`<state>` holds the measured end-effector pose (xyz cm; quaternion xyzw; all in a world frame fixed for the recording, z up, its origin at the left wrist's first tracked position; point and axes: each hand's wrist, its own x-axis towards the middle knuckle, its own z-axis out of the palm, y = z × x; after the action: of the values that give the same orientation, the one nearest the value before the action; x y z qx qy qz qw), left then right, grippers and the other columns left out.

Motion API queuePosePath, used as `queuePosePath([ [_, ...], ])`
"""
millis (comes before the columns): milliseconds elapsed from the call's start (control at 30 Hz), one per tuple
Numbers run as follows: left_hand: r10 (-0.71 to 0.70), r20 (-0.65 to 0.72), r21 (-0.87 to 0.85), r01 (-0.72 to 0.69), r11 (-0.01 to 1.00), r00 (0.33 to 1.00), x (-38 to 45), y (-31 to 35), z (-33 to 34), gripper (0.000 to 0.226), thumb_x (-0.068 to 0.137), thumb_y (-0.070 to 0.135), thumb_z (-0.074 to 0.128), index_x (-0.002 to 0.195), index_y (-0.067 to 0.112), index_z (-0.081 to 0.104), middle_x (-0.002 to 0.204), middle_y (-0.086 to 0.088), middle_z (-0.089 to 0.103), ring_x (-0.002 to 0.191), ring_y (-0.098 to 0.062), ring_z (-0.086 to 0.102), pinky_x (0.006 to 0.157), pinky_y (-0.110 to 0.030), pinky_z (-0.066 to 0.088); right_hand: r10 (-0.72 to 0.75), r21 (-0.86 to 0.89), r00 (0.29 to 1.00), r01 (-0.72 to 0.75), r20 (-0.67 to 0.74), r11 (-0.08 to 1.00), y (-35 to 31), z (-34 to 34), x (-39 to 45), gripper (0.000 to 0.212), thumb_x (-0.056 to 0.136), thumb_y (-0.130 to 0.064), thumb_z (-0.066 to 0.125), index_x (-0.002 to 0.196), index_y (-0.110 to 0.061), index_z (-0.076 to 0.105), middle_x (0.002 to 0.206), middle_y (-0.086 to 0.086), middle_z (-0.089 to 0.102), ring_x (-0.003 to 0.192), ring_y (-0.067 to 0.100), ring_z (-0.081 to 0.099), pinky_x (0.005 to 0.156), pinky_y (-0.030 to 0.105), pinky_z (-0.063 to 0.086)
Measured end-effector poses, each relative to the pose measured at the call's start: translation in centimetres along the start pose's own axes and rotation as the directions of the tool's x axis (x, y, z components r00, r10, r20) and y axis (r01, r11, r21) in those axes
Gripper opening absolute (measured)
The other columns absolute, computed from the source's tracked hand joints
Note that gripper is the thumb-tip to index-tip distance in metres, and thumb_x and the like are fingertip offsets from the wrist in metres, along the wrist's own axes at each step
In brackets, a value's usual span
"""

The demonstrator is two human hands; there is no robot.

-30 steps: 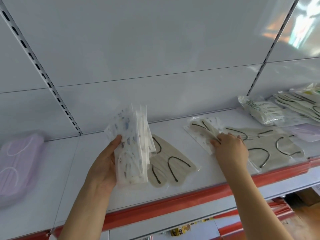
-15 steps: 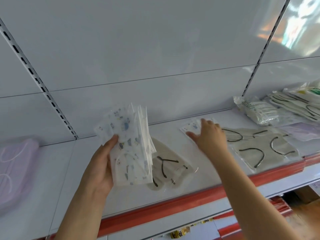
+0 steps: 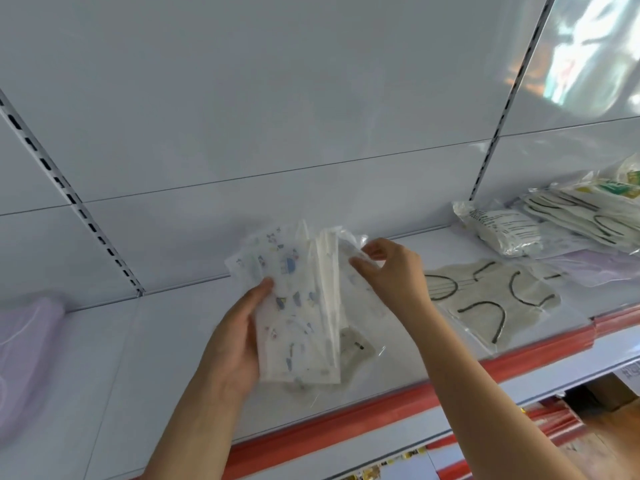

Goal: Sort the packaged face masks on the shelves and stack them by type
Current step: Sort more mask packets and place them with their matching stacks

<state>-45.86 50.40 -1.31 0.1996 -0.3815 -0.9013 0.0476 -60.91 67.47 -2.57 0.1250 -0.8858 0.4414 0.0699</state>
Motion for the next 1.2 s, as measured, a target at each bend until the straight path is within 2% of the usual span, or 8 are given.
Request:
queuePosePath([
  [167,-0.031,0.083,-0.067,0.037,0.997,0.996,1.6,-1.4,2.9,0.039,0.089,0.026,0.062,0.123,0.010,0.069,0.114,-0.013,0.074,0.097,-0.029,0.074,0.087,-0.048,0.056,-0.072,0.267,0.983,0.025,0.168,0.964,-3.2,-0.2,-3.2,0.028,0.086,-0.005,0.065,0.079,-0.032,0.062,0.082,-0.018,0.055,0.070,-0.002,0.048,0.069,0.018,0.038],
  [367,0.010,0.150,-0.160,0.015,0.987,0.989,2.7,-1.3,1.6,0.041,0.100,0.031,0.051,0.131,0.009,0.066,0.117,-0.014,0.072,0.103,-0.030,0.072,0.089,-0.048,0.060,-0.190,0.415,0.893,0.004,0.407,0.910,-2.0,-1.3,-3.9,0.027,0.099,-0.053,0.046,0.123,-0.057,0.057,0.133,-0.026,0.057,0.130,0.000,0.049,0.108,0.025,0.039],
  [467,-0.027,0.103,-0.128,0.040,0.991,0.994,2.8,-1.6,1.4,0.044,0.098,0.032,0.055,0.137,0.012,0.062,0.131,-0.014,0.068,0.119,-0.033,0.066,0.099,-0.053,0.053,-0.075,0.437,0.938,-0.086,0.339,0.895,-1.2,-1.5,-3.7,0.050,0.093,-0.046,0.063,0.139,-0.051,0.045,0.132,-0.009,0.062,0.117,0.013,0.062,0.098,0.039,0.053],
  [600,0.062,0.058,0.072,-0.066,0.995,0.996,2.5,-1.9,2.1,0.041,0.099,0.024,0.057,0.137,0.012,0.060,0.132,-0.013,0.068,0.120,-0.030,0.066,0.092,-0.047,0.059,-0.069,0.438,0.957,-0.065,0.283,0.897,-1.2,-1.6,-3.2,0.061,0.100,-0.031,0.054,0.155,-0.036,0.026,0.100,-0.007,0.069,0.091,0.010,0.066,0.079,0.022,0.055],
  [700,0.269,0.105,0.342,-0.289,0.894,0.957,2.1,-1.6,3.3,0.040,0.099,0.017,0.058,0.139,0.018,0.055,0.130,-0.007,0.070,0.118,-0.029,0.068,0.090,-0.044,0.060,-0.126,0.628,0.936,-0.117,0.328,0.769,-1.8,-2.2,-3.2,0.055,0.099,-0.057,0.043,0.147,-0.031,0.043,0.138,-0.010,0.059,0.132,0.007,0.050,0.112,0.038,0.041],
  [833,0.499,0.227,0.492,-0.541,0.682,0.836,1.6,-1.5,4.7,0.070,0.097,0.018,0.064,0.152,0.042,0.028,0.135,0.010,0.064,0.117,-0.015,0.068,0.086,-0.033,0.060,-0.232,0.713,0.949,0.009,0.216,0.701,-2.9,-3.2,-3.1,0.029,0.093,-0.032,0.065,0.117,-0.018,0.056,0.109,0.004,0.071,0.103,0.022,0.070,0.089,0.049,0.057],
  [1033,0.275,0.244,0.755,-0.360,0.548,0.930,2.0,-3.1,2.7,0.079,0.084,0.031,0.079,0.147,0.041,0.033,0.130,0.022,0.063,0.119,-0.001,0.063,0.096,-0.029,0.056,-0.277,0.718,0.873,-0.111,0.401,0.688,-1.1,-3.4,-3.1,0.067,0.084,-0.019,0.076,0.140,-0.032,0.041,0.115,0.005,0.071,0.109,0.023,0.068,0.093,0.042,0.056],
  [1200,0.265,0.196,0.865,-0.294,0.407,0.944,2.0,-3.7,2.6,0.044,0.089,0.038,0.076,0.127,0.044,0.055,0.113,0.029,0.070,0.105,0.007,0.066,0.085,-0.017,0.054,-0.269,0.702,0.926,0.005,0.266,0.712,-0.7,-2.9,-3.0,0.030,0.089,-0.010,0.072,0.112,-0.026,0.062,0.098,0.006,0.072,0.095,0.029,0.070,0.086,0.056,0.057],
])
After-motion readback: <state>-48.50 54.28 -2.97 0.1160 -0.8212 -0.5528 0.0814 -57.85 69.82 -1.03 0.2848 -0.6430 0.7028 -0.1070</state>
